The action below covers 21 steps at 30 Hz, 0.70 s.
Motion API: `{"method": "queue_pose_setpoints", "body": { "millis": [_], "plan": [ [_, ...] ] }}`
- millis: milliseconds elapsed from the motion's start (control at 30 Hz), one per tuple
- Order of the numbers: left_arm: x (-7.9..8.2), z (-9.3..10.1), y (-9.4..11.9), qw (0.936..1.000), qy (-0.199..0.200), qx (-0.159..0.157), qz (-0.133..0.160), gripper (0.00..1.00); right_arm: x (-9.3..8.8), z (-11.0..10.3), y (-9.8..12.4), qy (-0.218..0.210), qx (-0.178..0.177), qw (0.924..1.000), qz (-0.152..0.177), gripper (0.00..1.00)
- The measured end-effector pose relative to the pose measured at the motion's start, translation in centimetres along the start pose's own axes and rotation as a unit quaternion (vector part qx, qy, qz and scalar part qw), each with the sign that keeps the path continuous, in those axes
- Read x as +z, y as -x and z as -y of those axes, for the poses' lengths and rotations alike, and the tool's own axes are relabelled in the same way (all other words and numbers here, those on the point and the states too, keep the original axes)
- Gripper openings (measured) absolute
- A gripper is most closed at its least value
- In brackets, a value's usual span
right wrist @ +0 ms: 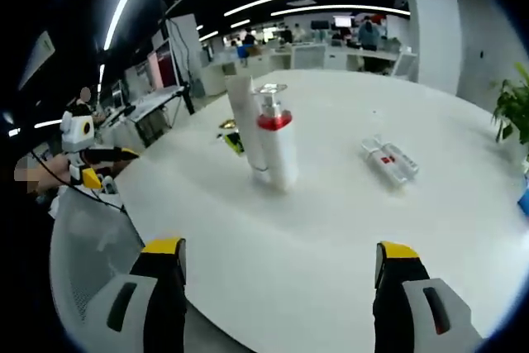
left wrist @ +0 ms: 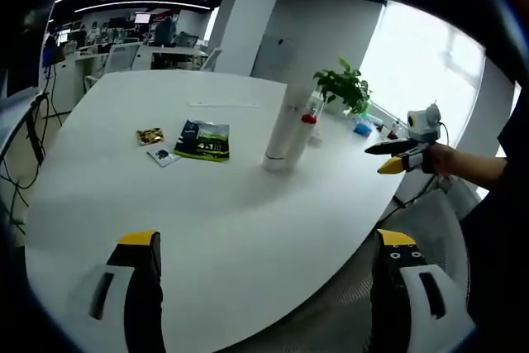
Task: Arrange the skincare products in the storage area until every visible bottle or jar stands upright without overlapping.
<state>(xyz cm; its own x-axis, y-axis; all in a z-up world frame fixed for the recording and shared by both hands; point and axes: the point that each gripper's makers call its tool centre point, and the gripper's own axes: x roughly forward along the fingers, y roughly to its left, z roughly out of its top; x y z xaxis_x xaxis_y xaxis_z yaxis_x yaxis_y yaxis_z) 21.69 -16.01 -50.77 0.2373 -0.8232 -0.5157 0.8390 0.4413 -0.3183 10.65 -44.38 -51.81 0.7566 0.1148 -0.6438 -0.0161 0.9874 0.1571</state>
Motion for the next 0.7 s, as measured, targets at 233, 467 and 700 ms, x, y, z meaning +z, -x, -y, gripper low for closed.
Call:
{"method": "queue_pose_setpoints", "body": {
  "millis": [233,467,700],
  "plan": [
    [-0.4,0.2,-0.5,1.0000,0.008,-0.005,-0.004,0.99,1.5,2.6,-0.9,0.015,-0.008,0.9998,-0.009,0.99],
    [-0.3,0.0,-0.6,0.9999,0.011,0.003,0.000,0.98,2.9,5.5,-2.5,0.040,-0.010,0.9988,-0.026,0.98],
    [-0.5,-0.3,-0.6,0.9998,0.018,0.007,-0.003,0.98,3.9,7.9,-3.9,0.045,-0.014,0.9980,-0.042,0.89]
  ]
}}
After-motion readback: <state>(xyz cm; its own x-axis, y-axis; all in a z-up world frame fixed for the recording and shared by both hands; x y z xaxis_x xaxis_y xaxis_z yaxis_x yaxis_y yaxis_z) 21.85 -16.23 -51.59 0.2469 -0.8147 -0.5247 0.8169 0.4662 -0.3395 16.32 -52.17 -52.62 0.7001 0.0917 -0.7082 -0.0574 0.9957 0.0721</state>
